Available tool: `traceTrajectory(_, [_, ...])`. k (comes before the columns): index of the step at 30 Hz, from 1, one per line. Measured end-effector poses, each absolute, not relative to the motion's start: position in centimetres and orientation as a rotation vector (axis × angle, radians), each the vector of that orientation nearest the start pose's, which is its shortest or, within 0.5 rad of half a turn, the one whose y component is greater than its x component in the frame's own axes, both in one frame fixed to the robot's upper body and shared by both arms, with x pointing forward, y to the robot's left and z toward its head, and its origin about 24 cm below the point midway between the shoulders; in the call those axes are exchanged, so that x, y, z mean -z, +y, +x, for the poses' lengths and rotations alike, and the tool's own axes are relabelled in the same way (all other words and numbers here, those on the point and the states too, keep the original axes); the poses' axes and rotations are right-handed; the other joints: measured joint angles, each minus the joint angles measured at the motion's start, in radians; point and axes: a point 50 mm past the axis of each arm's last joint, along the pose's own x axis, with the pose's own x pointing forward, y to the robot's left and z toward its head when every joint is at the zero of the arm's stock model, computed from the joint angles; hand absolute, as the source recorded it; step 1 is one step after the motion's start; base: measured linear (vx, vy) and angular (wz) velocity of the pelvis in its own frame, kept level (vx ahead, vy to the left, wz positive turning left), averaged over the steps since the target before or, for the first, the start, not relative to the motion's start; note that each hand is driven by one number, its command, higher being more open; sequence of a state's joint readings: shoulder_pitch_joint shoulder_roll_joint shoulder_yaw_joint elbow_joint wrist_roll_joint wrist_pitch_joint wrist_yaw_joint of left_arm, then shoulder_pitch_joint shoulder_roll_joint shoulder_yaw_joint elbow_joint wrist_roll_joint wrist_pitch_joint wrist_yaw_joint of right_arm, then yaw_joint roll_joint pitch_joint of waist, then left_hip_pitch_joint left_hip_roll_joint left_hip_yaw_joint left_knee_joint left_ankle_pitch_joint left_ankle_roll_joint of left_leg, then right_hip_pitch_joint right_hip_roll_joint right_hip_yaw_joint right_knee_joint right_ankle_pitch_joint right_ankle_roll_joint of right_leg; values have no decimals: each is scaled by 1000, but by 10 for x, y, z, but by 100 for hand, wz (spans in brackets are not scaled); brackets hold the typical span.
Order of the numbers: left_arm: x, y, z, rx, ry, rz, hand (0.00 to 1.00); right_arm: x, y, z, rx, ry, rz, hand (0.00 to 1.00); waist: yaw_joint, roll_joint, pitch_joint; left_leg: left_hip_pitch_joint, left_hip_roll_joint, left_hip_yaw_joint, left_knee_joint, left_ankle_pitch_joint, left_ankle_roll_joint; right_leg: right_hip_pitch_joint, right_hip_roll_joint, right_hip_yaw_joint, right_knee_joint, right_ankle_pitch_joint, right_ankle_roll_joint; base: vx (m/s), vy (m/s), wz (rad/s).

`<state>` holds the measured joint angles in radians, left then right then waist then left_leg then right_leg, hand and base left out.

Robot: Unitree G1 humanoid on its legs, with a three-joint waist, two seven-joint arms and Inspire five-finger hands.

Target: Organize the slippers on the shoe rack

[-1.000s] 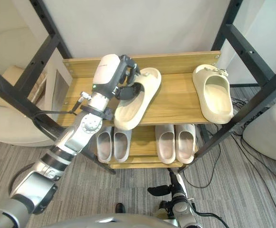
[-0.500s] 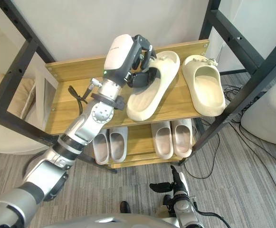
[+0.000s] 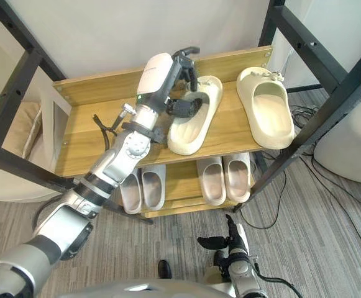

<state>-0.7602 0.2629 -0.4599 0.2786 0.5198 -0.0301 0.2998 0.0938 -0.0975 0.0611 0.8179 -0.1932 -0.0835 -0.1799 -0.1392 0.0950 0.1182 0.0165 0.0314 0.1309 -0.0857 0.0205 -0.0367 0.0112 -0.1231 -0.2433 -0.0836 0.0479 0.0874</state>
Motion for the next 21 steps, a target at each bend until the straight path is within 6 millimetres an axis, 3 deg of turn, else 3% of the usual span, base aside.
traceTrajectory(15, [-193, 42, 337, 144, -714, 736, 100, 130, -186, 146, 80, 787, -358, 100, -3, 15, 10, 6, -3, -5, 0, 0, 0, 10, -9, -6, 0, 0, 1, -5, -1, 0])
traceTrajectory(21, [-217, 35, 318, 182, -815, 558, 100, 133, -188, 144, 77, 812, -367, 100, 19, 17, 11, 20, -3, -25, 0, 0, 1, 34, -11, -27, 0, -1, 1, -12, -2, 9])
